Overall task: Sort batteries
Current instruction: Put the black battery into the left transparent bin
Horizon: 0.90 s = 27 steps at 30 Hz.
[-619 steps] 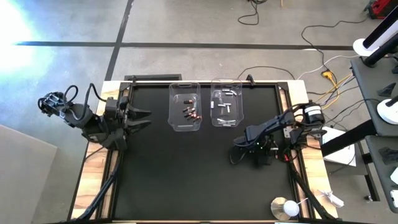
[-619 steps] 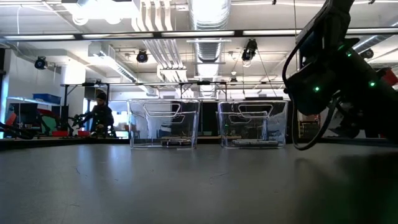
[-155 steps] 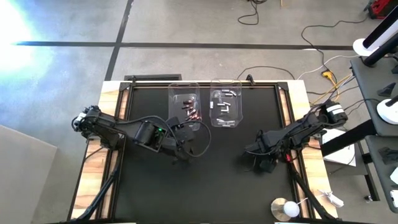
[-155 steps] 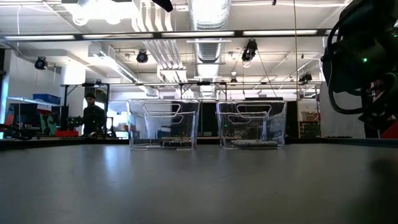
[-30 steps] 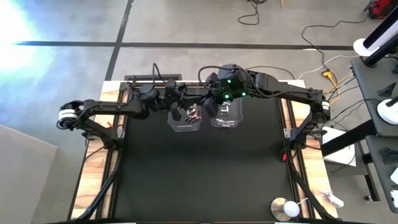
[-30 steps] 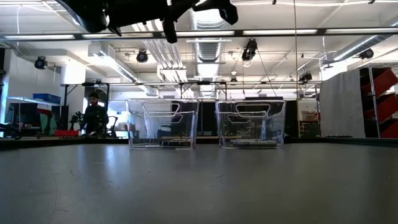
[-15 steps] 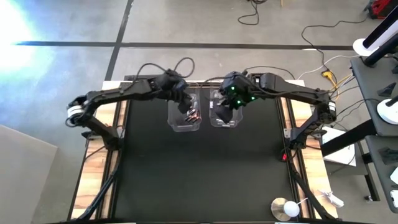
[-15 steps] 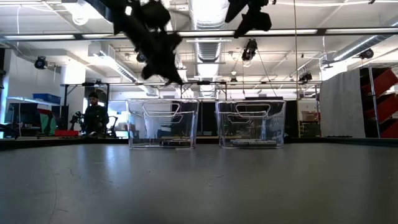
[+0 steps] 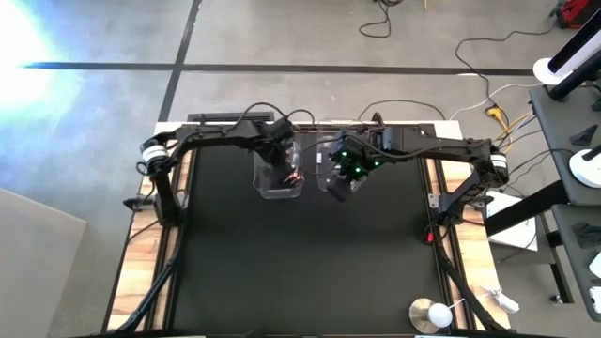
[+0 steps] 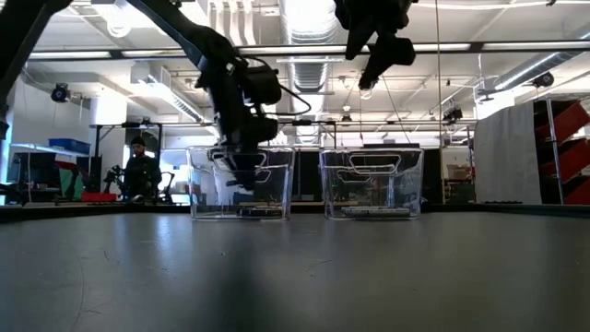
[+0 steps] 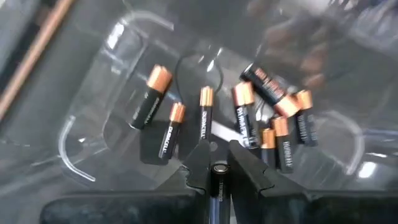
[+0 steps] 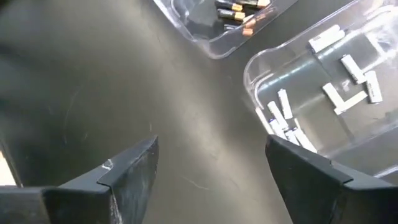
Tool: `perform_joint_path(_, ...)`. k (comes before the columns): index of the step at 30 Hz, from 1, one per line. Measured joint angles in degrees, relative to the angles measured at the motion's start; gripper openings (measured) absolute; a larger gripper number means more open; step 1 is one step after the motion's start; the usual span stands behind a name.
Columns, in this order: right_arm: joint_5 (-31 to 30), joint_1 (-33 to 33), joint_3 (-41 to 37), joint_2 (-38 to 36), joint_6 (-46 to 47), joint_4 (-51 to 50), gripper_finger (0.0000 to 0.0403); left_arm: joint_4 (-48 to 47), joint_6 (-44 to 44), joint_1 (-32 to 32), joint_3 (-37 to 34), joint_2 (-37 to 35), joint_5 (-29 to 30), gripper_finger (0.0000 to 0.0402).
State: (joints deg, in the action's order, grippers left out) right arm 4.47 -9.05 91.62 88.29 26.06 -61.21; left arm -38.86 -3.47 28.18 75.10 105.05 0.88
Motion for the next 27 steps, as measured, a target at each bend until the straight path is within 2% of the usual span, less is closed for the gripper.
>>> perform_joint_path(12, 0.0, 2.6, -0.2, 0.0, 3.5, 0.2, 0.0304, 3.4, 1.9, 0.0, 0.3, 6.0, 0.1, 0.003)
perform_joint_path(22, -1.4, 4.2, -0.2, -2.0, 5.8, 0.9, 0.0293, 6.0, 3.8, -0.1, -0.2, 8.9, 0.0, 0.0037)
perform_joint_path(27, -1.9, 5.7, -0.2, -4.0, 4.9, 3.1, 0.0293, 7.8, 3.5, -0.1, 0.1, 8.8, -1.9, 0.0061)
